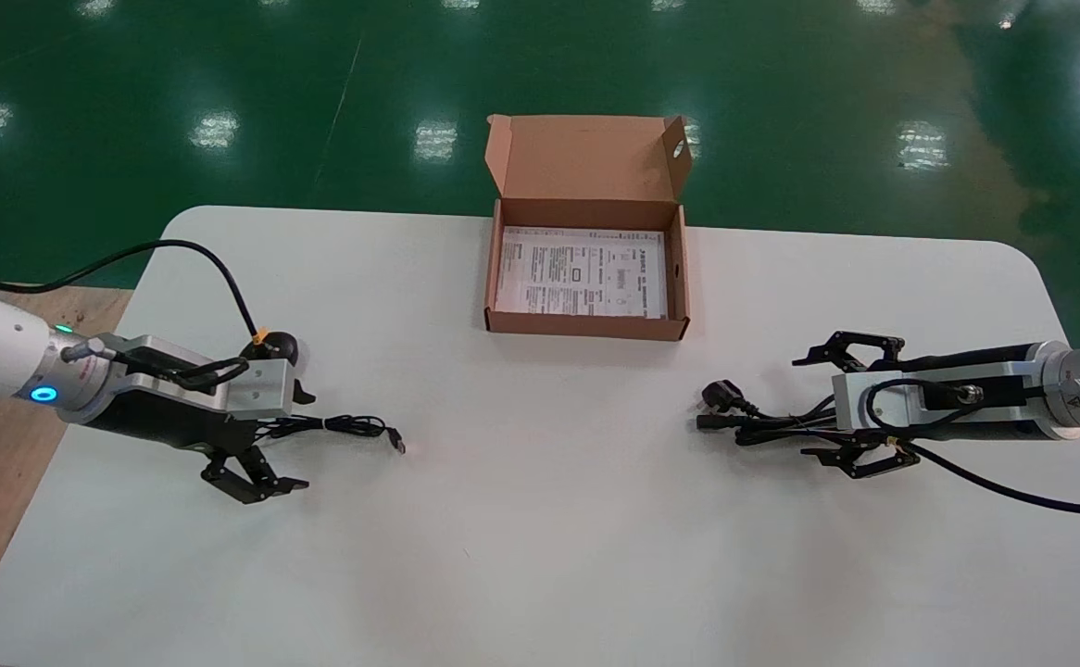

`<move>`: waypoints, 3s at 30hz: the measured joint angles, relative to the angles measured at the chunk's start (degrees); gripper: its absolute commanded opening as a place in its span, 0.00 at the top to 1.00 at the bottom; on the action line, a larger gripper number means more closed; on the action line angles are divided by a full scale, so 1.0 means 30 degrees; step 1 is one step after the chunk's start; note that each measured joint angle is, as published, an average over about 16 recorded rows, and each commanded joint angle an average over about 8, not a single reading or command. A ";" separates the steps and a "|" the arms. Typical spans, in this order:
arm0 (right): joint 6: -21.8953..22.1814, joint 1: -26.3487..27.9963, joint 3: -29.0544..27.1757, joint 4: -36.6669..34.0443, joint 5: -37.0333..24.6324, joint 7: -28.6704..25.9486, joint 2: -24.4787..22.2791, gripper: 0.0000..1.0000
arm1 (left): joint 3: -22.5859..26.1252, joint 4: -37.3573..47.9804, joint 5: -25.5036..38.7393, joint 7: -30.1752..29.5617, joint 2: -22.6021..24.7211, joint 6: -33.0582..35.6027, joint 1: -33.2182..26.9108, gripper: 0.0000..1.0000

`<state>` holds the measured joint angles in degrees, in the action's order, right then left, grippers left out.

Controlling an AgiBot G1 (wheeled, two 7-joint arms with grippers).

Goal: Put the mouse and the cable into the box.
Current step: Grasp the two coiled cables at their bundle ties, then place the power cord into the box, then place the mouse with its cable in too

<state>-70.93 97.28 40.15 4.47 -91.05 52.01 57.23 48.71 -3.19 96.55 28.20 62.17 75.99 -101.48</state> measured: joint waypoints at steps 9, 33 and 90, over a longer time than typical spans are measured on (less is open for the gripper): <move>-0.0085 -0.0046 -0.0011 0.0133 0.0012 0.0019 -0.0062 1.00 | -0.0011 -0.0085 -0.0015 -0.0070 -0.0034 -0.0008 -0.0001 1.00; -0.0168 -0.0068 -0.0029 0.0240 0.0046 0.0044 -0.0136 1.00 | -0.0036 -0.0141 -0.0049 -0.0139 -0.0070 -0.0021 -0.0012 1.00; 0.6971 0.1202 0.1545 0.3085 0.1127 -0.3196 0.6905 0.00 | -0.6465 -0.8795 -0.9307 -0.3663 -0.1363 -0.3079 -0.4735 1.00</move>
<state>-50.02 100.88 44.79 13.73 -87.67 42.43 77.95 29.32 -29.57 68.63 17.21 58.08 66.76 -115.69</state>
